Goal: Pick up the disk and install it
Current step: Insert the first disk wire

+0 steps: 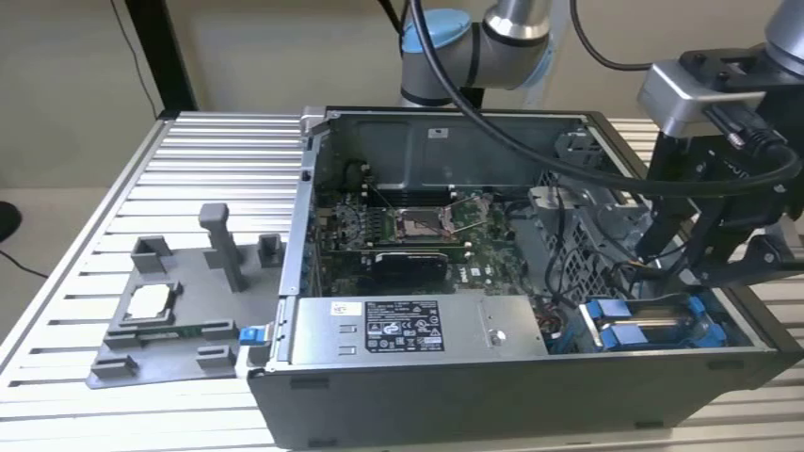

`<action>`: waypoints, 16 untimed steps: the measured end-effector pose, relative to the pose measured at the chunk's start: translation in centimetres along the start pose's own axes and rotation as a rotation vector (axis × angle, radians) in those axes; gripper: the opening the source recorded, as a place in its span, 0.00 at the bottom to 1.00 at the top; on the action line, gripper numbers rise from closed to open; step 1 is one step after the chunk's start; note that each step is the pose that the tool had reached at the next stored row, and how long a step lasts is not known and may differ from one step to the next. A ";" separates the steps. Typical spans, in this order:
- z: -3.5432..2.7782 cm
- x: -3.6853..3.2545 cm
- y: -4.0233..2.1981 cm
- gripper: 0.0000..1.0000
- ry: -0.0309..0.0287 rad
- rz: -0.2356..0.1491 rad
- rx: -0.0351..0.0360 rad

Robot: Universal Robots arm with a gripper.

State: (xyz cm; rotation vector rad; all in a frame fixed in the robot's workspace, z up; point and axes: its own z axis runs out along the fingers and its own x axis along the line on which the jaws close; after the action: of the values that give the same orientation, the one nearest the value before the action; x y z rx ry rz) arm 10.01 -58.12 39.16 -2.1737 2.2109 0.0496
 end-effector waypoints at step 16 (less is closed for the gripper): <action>1.70 -0.02 -0.76 1.00 0.0005 0.087 0.0046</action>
State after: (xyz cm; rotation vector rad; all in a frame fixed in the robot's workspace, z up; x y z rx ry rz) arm 10.79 -58.02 37.46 -2.0744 2.3025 0.0467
